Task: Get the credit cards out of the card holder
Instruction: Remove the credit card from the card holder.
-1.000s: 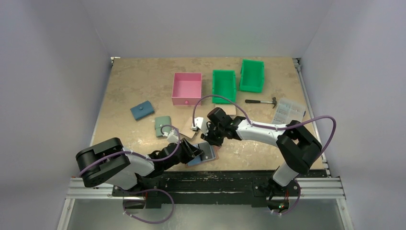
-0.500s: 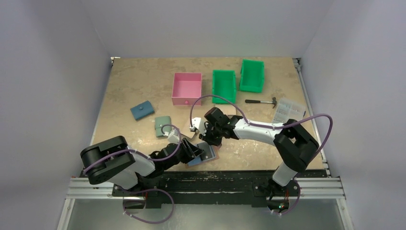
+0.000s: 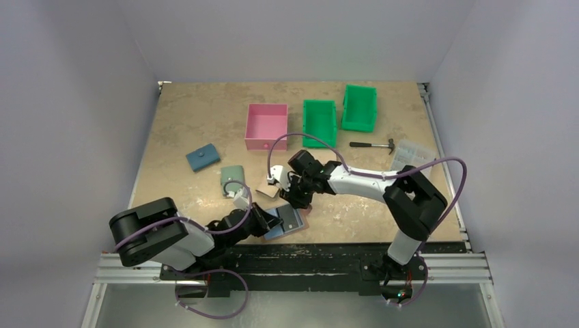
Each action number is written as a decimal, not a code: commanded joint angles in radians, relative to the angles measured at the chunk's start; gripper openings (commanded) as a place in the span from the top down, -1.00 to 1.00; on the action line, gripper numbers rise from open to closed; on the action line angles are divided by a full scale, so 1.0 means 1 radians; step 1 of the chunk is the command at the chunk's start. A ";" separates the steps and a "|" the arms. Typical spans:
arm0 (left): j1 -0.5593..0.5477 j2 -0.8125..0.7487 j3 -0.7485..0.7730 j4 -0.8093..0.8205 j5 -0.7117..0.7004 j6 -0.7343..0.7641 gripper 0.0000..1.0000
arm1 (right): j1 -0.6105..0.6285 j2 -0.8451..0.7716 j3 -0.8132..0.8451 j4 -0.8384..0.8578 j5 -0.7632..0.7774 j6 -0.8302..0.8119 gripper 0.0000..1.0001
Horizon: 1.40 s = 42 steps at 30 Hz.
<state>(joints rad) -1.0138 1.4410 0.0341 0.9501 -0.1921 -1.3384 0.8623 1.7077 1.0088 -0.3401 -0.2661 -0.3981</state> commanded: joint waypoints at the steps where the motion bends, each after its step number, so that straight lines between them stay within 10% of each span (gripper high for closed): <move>1: 0.003 -0.077 -0.089 -0.005 0.025 0.217 1.00 | -0.046 0.013 0.032 -0.108 -0.124 -0.021 0.16; 9: 0.002 -0.235 0.045 -0.246 0.076 0.560 1.00 | -0.148 -0.131 0.035 -0.231 -0.319 -0.226 -0.67; 18: -0.036 -0.298 0.115 -0.291 0.121 0.834 1.00 | -0.176 -0.189 -0.019 -0.247 -0.435 -0.401 -0.87; 32: -0.130 -0.319 0.140 -0.297 0.084 0.981 1.00 | -0.204 -0.056 0.023 -0.370 -0.518 -0.518 -0.76; 42: -0.135 -0.378 0.092 -0.267 0.057 0.982 1.00 | -0.205 0.005 0.067 -0.433 -0.606 -0.536 -0.03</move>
<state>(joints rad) -1.1461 1.0889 0.1452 0.6468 -0.1127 -0.3847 0.6601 1.7161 1.0256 -0.7303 -0.7830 -0.9089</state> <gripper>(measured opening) 0.038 0.571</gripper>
